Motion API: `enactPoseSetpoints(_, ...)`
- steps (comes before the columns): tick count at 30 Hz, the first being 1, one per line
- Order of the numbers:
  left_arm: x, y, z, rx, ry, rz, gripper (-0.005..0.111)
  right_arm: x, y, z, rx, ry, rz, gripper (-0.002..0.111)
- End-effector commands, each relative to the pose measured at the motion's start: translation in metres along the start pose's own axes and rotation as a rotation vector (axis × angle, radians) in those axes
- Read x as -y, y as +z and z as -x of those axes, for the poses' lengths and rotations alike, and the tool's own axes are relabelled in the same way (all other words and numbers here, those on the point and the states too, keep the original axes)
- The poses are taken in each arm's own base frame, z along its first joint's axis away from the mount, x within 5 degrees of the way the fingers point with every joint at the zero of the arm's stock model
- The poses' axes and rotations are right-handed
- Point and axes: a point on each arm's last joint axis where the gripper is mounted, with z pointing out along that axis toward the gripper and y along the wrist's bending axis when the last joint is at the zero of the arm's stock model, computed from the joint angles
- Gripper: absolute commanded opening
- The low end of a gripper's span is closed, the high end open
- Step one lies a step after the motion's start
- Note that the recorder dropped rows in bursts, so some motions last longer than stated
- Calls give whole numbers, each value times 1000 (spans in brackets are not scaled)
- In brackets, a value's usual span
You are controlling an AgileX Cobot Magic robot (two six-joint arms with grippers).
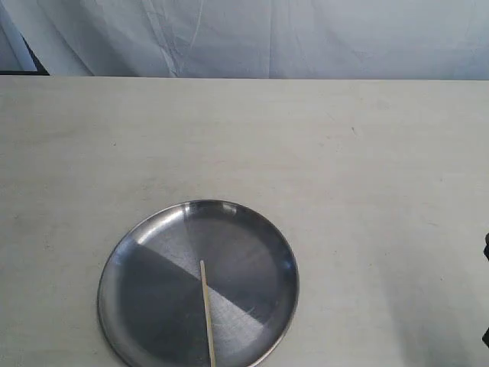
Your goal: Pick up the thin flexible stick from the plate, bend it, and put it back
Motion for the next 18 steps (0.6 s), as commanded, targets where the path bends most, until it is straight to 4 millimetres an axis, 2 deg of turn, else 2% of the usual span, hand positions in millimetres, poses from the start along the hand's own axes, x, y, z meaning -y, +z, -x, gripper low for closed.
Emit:
enactPoseSetpoints(1,1,0,1,16,7,-15,0,-2,-1,8,89,217,26,1)
enactPoseSetpoints(3,1,0,1,16,7,-15,0,-4,-2,16,160,621,98,1)
enactPoseSetpoints(5,1,0,1,16,9,-15,0,1,-4,25,275,787,99,1)
enactPoseSetpoints(7,1,0,1,16,9,-15,0,6,-6,30,347,851,83,1)
enactPoseSetpoints(14,1,0,1,16,7,-15,0,20,-13,42,562,878,8,1)
enactPoseSetpoints(16,1,0,1,16,7,-15,0,20,-14,42,570,1003,38,1)
enactPoseSetpoints(18,1,0,1,16,7,-15,0,19,-13,41,549,1274,129,1)
